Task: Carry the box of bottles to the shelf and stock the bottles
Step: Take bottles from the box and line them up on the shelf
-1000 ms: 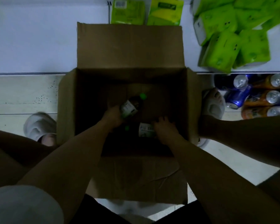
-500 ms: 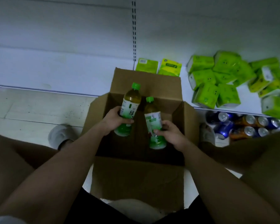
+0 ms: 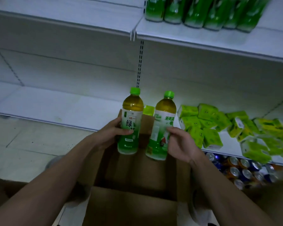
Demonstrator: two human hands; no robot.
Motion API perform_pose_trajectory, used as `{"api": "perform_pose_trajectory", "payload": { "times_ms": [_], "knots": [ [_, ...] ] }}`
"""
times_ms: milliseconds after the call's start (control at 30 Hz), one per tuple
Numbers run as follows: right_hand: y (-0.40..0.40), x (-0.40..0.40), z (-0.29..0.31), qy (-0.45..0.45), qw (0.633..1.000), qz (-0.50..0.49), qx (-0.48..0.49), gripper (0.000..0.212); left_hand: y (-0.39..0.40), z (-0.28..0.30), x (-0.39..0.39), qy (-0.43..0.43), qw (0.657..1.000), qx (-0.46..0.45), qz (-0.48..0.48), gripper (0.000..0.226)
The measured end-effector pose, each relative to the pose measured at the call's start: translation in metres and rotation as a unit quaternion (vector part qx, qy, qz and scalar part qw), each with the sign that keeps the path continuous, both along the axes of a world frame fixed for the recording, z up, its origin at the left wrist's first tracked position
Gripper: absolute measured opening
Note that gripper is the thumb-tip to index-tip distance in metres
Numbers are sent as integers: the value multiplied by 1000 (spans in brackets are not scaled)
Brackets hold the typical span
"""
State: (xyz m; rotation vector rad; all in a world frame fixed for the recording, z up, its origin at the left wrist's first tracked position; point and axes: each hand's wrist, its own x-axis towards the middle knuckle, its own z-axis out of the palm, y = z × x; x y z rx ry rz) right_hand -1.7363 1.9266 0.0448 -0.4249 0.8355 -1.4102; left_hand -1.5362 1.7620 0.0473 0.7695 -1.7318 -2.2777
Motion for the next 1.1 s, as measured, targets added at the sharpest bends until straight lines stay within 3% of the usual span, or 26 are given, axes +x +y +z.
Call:
{"api": "perform_pose_trajectory", "payload": {
  "times_ms": [133, 333, 400, 467, 633, 833, 1100],
  "knots": [
    [-5, 7, 47, 127, 990, -55, 21, 91, -4, 54, -16, 52, 998, -24, -35, 87],
    [-6, -20, 139, 245, 955, -160, -51, 95, -12, 155, -52, 140, 984, -91, -65, 86],
    [-9, -32, 171, 269, 938, -206, -80, 87, -13, 185, -70, 159, 979, -118, -53, 71],
    [-13, -45, 201, 293, 915, -258, -98, 66, -10, 212, -90, 176, 974, -139, -38, 57],
    [-23, -83, 257, 361, 863, -327, -133, 31, -5, 258, -146, 206, 959, -190, 35, 55],
    [-23, -141, 279, 456, 801, -371, -114, 55, -4, 275, -211, 222, 949, -199, 101, 53],
    [-21, -205, 264, 456, 781, -417, -92, 55, 1, 258, -281, 220, 953, -196, 73, 53]
  ]
}}
